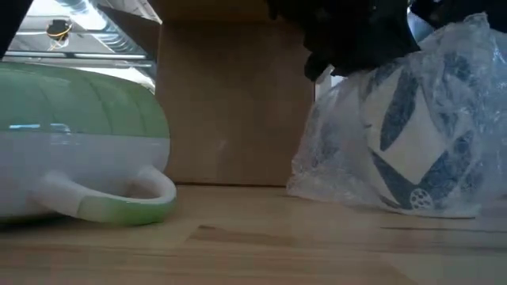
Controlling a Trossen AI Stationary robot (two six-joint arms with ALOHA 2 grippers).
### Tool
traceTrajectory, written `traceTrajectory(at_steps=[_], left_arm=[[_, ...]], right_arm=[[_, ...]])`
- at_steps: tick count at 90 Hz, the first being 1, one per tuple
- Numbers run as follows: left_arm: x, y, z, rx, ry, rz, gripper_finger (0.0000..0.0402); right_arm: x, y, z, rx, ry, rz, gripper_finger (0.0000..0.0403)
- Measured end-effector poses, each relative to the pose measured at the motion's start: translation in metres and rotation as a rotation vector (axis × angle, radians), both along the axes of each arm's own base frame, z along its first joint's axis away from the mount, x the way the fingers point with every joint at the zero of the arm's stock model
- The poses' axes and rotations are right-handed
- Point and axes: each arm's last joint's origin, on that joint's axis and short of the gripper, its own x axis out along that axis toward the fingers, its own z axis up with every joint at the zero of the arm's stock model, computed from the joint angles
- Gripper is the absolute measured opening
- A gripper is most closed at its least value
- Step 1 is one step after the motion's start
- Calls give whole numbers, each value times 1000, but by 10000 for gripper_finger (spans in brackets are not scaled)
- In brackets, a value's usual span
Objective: Wrap mug
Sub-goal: Wrap the blue mug with the right transparent bubble wrap
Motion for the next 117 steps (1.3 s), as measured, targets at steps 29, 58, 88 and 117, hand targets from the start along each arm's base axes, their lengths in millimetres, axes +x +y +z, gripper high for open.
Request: traceTrajectory(at_steps=[29,58,88,117], left_arm=[[0,0,-1,1,-3,0,0],[-8,-4,9,7,18,-2,0],[-20,-8,48,41,-55,-53,1],[-14,3,36,74,-50,-25,1]], right_arm=[[17,7,-23,38,15,4,1],[34,0,-59,18,86,-22,1],[32,-3,-58,15,100,-19,1],[34,-2,-58,17,75,-11,1]])
